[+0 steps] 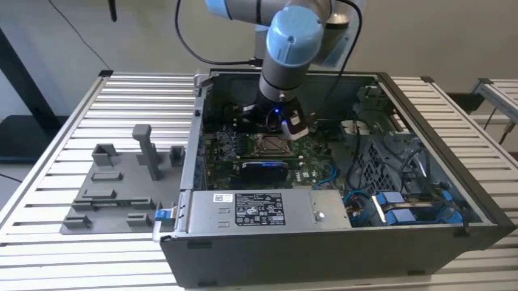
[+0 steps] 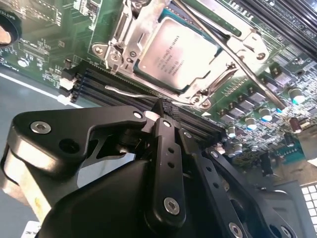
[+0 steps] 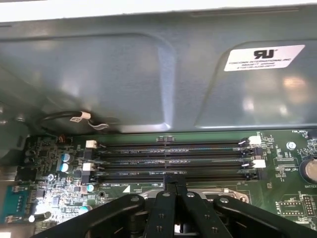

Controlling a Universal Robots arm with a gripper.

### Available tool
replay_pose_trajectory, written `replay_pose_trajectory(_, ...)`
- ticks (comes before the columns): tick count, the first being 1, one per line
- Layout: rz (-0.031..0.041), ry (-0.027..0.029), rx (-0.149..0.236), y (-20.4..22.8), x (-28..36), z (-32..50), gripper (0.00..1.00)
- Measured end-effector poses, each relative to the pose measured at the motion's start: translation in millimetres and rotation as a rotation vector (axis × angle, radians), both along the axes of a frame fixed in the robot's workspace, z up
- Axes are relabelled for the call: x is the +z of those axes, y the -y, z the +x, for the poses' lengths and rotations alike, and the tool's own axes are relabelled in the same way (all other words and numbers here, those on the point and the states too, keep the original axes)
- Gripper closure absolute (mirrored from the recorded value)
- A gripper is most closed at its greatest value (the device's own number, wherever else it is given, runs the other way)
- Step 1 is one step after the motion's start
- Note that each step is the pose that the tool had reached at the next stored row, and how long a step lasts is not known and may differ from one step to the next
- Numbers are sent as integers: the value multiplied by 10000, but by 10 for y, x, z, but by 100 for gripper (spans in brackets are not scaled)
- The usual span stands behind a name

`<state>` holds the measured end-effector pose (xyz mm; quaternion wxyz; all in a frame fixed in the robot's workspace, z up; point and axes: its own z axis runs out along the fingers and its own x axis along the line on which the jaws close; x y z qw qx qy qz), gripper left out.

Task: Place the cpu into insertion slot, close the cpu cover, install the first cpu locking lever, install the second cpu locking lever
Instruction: 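Install the first cpu locking lever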

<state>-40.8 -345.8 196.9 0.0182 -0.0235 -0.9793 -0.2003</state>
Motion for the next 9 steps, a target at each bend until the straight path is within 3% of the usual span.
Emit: replay_pose_trajectory(9,2,0,52,-1,-14,72,89)
